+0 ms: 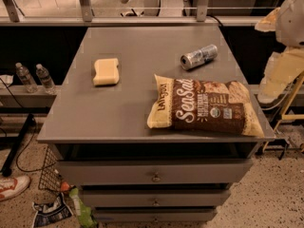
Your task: Move redbull can near sponge
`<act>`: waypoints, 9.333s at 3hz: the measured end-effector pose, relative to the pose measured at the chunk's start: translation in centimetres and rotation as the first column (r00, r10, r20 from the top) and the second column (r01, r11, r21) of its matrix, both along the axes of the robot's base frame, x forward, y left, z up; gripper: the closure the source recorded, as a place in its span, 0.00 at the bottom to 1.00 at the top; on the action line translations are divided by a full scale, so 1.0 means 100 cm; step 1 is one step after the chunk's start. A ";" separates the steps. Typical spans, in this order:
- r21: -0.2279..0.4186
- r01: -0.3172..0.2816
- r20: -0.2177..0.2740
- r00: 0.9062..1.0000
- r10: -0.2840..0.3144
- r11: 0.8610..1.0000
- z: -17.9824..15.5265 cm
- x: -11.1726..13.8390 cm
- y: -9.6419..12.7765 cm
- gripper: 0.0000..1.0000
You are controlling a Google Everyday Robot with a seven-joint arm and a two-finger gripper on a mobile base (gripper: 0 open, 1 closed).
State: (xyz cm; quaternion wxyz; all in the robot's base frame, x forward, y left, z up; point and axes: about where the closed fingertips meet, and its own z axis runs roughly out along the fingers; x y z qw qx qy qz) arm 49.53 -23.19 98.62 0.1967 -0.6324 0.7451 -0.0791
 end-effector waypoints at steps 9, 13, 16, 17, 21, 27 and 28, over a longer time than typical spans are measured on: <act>-0.182 -0.379 -0.203 0.918 0.342 0.908 -0.151 0.236 0.077 0.41; -0.122 -0.566 0.006 0.821 0.571 0.815 -0.039 0.183 0.164 1.00; -0.132 -0.701 -0.046 0.710 0.702 0.700 -0.064 0.155 0.218 1.00; -0.138 -0.772 -0.029 0.630 0.776 0.621 -0.072 0.162 0.254 1.00; -0.044 -0.893 -0.056 0.450 0.891 0.448 -0.126 0.173 0.318 1.00; -0.043 -0.884 -0.021 0.467 0.884 0.465 -0.123 0.199 0.310 0.82; -0.043 -0.884 -0.018 0.466 0.885 0.465 -0.125 0.201 0.312 0.59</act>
Offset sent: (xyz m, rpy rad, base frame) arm 0.2002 0.0016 -0.0265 -0.0931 -0.1371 0.2250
